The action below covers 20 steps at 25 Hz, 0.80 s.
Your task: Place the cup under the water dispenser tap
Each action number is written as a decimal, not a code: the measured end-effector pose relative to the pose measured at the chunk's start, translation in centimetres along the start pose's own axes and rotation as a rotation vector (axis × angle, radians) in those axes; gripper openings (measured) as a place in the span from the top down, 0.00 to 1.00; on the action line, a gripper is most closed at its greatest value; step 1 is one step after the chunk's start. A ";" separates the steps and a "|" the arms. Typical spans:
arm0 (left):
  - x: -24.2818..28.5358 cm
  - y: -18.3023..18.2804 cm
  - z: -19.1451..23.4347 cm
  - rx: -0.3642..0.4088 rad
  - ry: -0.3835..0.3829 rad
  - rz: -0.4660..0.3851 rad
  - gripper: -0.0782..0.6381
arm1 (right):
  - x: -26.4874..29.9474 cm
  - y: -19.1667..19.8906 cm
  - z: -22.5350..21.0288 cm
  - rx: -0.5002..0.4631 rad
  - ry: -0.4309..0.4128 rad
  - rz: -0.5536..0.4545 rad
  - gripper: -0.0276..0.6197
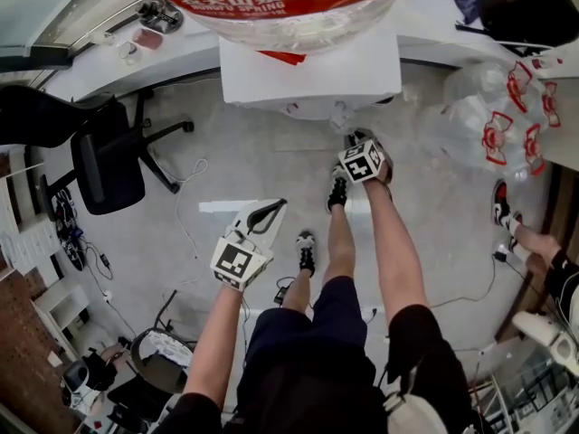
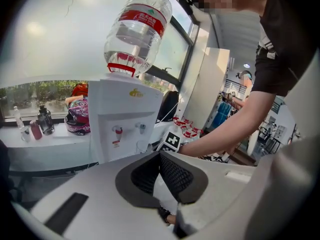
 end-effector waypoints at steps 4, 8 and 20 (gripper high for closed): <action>0.2 1.9 -0.5 -0.023 0.004 0.027 0.89 | 1.5 -0.1 -0.3 0.021 -0.002 0.003 0.94; 0.2 3.4 -0.7 -0.030 0.001 0.039 0.89 | 2.6 -0.2 -0.8 0.029 0.009 0.008 0.94; 0.9 3.1 -0.4 -0.032 0.000 0.031 0.89 | 4.0 -1.6 -0.4 0.012 0.002 0.011 0.93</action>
Point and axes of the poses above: the fingertips, and each gripper's own axes: x forward along the fingers, z to its left, y out of its underside, the point moved 2 cm from there along -x, backward along the fingers, and after that the axes turned 9 degrees about y, right-handed, at the moved point
